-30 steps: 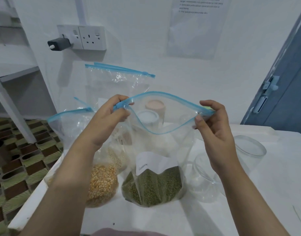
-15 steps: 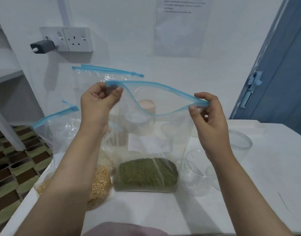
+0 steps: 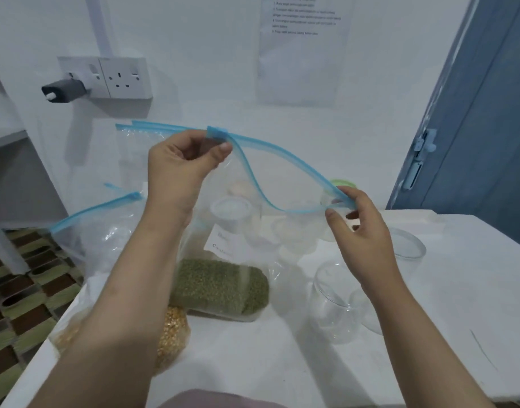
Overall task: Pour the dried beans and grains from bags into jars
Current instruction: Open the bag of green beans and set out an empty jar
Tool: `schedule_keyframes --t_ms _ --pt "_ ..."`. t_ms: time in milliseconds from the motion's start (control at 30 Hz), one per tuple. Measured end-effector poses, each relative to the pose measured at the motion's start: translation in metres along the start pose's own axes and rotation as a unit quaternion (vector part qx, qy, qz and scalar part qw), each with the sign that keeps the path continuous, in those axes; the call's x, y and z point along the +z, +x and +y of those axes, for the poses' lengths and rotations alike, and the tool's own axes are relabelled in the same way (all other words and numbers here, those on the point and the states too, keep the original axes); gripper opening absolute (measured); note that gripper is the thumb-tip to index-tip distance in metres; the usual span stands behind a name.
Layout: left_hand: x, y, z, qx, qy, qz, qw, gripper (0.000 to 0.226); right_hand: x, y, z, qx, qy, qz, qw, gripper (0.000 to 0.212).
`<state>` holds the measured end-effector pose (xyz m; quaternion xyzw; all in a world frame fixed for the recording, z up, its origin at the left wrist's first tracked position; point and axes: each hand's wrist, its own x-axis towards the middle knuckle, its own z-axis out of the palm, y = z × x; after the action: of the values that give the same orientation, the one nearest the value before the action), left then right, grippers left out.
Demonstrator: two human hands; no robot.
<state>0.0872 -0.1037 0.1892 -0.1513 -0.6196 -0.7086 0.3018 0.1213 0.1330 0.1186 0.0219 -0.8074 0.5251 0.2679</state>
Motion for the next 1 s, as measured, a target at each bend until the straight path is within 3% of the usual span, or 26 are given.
schedule_keyframes --t_ms 133,300,367,500,633,900,1000 --pt "0.004 -0.009 -0.005 -0.016 -0.011 0.007 1.000 0.018 -0.004 -0.005 -0.017 -0.079 -0.187 -0.014 0.979 0.060" --pt "0.014 -0.018 -0.004 -0.022 0.007 -0.032 0.999 0.017 0.010 0.004 -0.051 -0.179 -0.194 -0.097 0.960 0.074" --pt "0.016 -0.021 -0.003 -0.022 0.019 -0.050 0.998 0.016 0.022 0.012 -0.058 -0.191 -0.164 -0.119 0.961 0.066" --pt "0.014 -0.023 -0.005 -0.025 0.051 -0.088 0.994 0.016 0.037 0.024 -0.060 -0.185 -0.054 -0.081 0.978 0.013" --pt "-0.011 -0.030 -0.024 -0.029 0.196 -0.154 0.968 0.017 0.039 0.031 -0.054 -0.150 -0.022 -0.027 0.988 0.012" --pt "-0.079 -0.058 -0.080 -0.172 0.383 -0.249 0.873 0.006 0.045 0.035 -0.047 -0.100 0.017 0.039 0.994 0.010" --pt "-0.082 -0.063 -0.088 -0.167 0.385 -0.224 0.880 0.012 0.047 0.036 -0.048 -0.105 0.019 0.038 0.994 0.011"
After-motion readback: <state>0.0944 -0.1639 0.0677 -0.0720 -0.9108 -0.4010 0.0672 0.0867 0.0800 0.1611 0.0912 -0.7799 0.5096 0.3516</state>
